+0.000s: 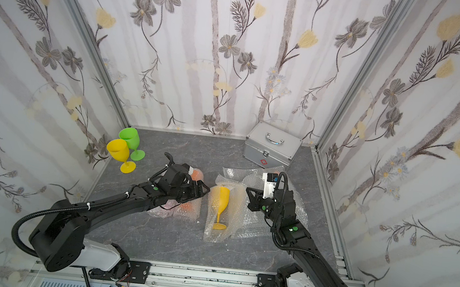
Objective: Unpack wine glasses from bubble wrap
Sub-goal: Unwrap the bubble wrap at the center of the board.
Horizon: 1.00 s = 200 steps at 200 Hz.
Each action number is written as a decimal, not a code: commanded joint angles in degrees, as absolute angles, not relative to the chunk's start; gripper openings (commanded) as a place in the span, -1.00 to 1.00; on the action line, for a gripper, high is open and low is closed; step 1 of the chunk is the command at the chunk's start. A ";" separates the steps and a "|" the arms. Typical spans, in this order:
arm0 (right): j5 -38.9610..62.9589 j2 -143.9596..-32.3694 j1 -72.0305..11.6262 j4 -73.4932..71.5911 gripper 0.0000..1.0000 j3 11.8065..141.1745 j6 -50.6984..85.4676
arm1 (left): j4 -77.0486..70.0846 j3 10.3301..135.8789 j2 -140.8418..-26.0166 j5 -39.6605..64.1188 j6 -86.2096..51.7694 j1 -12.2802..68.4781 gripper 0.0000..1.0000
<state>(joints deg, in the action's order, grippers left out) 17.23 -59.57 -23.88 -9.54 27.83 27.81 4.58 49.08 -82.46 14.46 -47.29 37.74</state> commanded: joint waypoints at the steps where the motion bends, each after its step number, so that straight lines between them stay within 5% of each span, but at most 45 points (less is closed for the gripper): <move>1: 21.14 -59.75 -23.85 -13.46 -1.00 27.78 28.90 | 5.27 51.99 -85.85 14.43 -44.84 39.28 0.61; 61: 21.71 -60.10 -23.94 -13.78 -1.00 26.86 29.00 | 9.07 58.85 -92.72 12.15 -42.12 40.81 0.58; 116: 18.51 -59.55 -23.83 -12.24 -1.00 26.54 28.20 | 14.25 60.29 -93.95 8.81 -39.87 40.78 0.19; 165: 14.94 -58.47 -23.40 -10.55 -1.00 26.37 27.86 | 13.74 59.63 -93.71 9.13 -40.08 40.18 -0.35; 183: 14.76 -58.18 -23.16 -10.21 -1.00 26.37 27.75 | 13.00 59.30 -92.94 10.08 -40.51 39.93 -0.35; 200: 15.07 -58.35 -23.10 -10.34 -1.00 26.35 27.77 | 11.11 59.41 -92.24 12.32 -40.69 39.82 -0.07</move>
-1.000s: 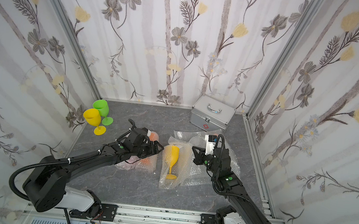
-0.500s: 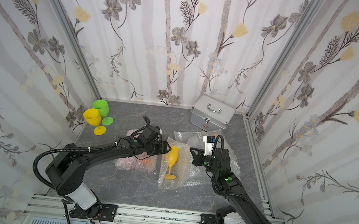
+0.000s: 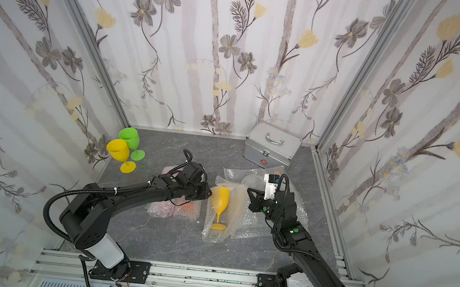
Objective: Unpack wine glasses from bubble wrap
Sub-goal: Unwrap the bubble wrap at the center of the board.
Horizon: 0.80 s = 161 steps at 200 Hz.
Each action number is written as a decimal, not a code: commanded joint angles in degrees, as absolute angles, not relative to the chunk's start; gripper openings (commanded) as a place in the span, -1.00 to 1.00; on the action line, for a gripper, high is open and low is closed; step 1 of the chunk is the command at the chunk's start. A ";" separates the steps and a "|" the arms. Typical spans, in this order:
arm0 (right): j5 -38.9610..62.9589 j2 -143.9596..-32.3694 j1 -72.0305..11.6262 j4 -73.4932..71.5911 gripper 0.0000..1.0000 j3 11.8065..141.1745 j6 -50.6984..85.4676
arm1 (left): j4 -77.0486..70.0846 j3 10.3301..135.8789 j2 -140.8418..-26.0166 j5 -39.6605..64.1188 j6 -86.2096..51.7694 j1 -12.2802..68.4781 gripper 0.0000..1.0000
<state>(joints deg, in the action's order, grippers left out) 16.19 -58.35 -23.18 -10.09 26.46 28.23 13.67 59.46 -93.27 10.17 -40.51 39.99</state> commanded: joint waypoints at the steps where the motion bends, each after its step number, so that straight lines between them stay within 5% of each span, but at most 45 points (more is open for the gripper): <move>1: 15.14 -58.40 -23.11 -10.31 -1.00 26.36 27.77 | 10.96 59.46 -92.22 12.49 -40.74 39.82 -0.04; 33: 15.99 -59.03 -23.09 -10.89 -1.00 26.41 27.82 | 11.54 62.92 -94.41 14.21 -39.76 41.05 0.38; 82: 16.93 -59.16 -23.05 -11.25 -1.00 26.08 28.12 | 21.49 70.29 -101.02 6.67 -36.41 43.85 0.45; 124: 15.48 -58.68 -23.08 -10.64 -1.00 25.81 27.94 | 23.93 70.97 -100.36 3.51 -36.04 43.81 0.14; 161: 13.43 -58.89 -22.91 -9.73 -1.00 25.84 27.86 | 23.11 69.90 -99.07 3.63 -36.38 43.77 -0.40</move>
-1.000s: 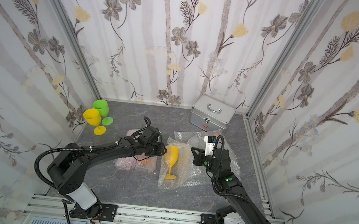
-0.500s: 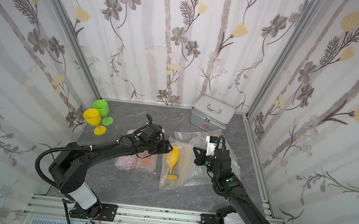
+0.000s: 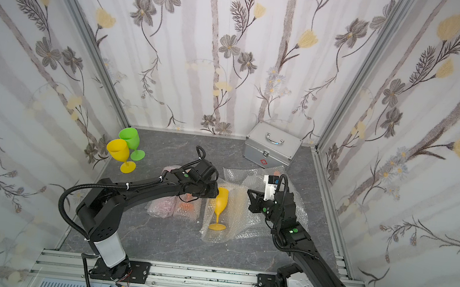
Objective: Unpack wine glasses from bubble wrap
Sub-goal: Unwrap the bubble wrap at the center of the board, then pick up the bubble wrap from the center of the board.
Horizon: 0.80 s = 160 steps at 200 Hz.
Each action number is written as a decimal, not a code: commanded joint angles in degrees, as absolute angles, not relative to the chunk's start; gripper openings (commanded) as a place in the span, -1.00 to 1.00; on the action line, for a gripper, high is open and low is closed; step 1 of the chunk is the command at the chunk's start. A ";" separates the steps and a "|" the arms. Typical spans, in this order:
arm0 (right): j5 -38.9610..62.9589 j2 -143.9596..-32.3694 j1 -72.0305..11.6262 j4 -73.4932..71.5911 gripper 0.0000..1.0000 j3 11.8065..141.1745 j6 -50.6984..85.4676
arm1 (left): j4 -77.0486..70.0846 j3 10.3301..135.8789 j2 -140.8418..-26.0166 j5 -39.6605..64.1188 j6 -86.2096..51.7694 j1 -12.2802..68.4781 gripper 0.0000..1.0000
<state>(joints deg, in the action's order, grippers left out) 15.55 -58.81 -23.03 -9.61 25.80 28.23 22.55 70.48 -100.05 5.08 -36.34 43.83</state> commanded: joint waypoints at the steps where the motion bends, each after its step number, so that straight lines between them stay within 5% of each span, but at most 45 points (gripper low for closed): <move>1: 13.35 -58.89 -22.93 -9.70 -1.00 25.84 27.86 | 23.11 69.89 -99.02 3.66 -36.39 43.77 -0.41; 69: 3.59 -54.05 -21.83 -7.12 -1.00 25.38 28.68 | 17.45 61.22 -88.17 1.85 -38.25 41.39 -0.75; 160: -0.43 -51.50 -17.73 -4.60 -1.00 24.13 31.99 | 4.92 42.90 -72.67 6.26 -44.80 33.64 -0.79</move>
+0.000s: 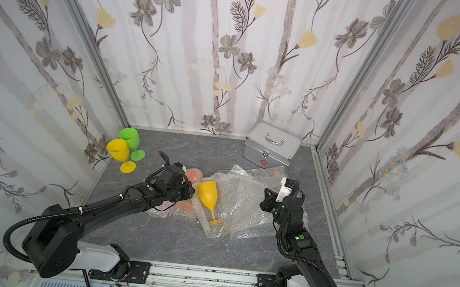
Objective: Unpack wine glasses from bubble wrap
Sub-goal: Pick up the bubble wrap from the center of the board.
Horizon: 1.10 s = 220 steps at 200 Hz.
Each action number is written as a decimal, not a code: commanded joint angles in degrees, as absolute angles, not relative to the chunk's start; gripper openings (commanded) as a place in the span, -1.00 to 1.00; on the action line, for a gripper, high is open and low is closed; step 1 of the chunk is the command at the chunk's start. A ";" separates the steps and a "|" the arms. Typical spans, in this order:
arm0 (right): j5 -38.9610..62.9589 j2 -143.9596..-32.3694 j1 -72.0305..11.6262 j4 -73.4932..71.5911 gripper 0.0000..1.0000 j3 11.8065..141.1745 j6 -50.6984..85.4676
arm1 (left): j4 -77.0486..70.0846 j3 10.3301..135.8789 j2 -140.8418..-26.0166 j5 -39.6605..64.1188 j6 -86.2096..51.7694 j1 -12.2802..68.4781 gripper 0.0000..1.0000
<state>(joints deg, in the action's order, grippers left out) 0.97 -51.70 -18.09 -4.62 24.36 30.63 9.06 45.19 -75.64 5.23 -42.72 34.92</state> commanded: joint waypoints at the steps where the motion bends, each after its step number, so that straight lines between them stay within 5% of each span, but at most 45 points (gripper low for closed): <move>1: -0.43 -51.55 -17.74 -4.54 -1.00 24.11 31.94 | 4.92 42.76 -72.55 6.29 -44.81 33.61 -0.79; 97: -0.67 -57.22 -16.79 0.62 -1.00 23.76 32.52 | -3.10 42.08 -77.76 13.07 -45.09 33.13 -0.75; 220: 0.98 -48.89 -13.55 3.27 -1.00 28.06 30.52 | 4.30 49.94 -74.24 12.13 -42.01 34.93 -0.75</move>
